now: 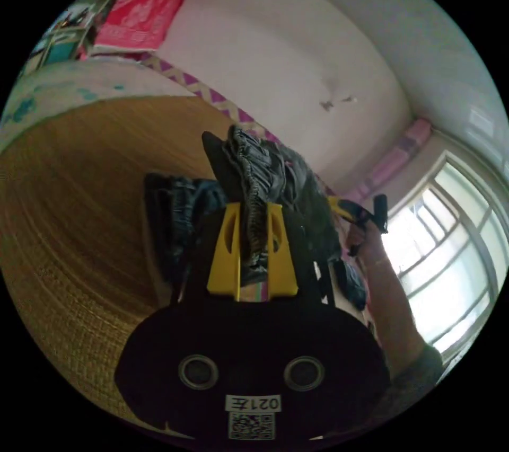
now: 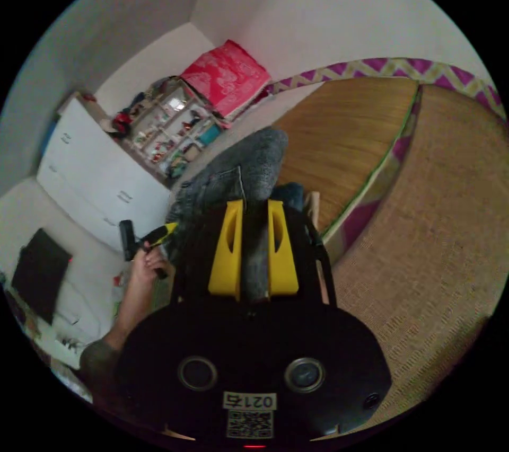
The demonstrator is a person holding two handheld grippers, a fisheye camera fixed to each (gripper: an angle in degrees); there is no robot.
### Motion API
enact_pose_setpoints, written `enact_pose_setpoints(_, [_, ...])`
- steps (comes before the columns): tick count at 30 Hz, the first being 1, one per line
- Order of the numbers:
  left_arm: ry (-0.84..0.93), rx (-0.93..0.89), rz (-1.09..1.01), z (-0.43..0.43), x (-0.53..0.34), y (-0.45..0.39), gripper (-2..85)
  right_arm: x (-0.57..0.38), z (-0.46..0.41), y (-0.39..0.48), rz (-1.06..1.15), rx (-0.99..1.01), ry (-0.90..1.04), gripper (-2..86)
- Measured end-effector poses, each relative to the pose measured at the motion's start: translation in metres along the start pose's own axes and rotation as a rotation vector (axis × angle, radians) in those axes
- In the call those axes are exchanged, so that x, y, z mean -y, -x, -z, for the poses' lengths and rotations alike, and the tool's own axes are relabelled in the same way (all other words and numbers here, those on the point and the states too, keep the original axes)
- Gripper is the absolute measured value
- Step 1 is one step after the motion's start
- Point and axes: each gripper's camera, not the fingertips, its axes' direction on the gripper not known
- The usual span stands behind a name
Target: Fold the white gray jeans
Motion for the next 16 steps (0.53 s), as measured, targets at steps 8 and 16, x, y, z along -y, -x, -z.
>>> enact_pose_setpoints(8, [0.029, 0.062, 0.003, 0.003, -0.059, 0.039, 5.1, -0.091, -0.045, -0.009, 0.100, -0.144, 0.161, 6.1])
enact_pose_setpoints(16, [0.004, 0.375, -0.393, 0.000, -0.209, -0.113, -0.7, -0.268, 0.054, 0.002, 0.267, -0.502, 0.113, 9.5])
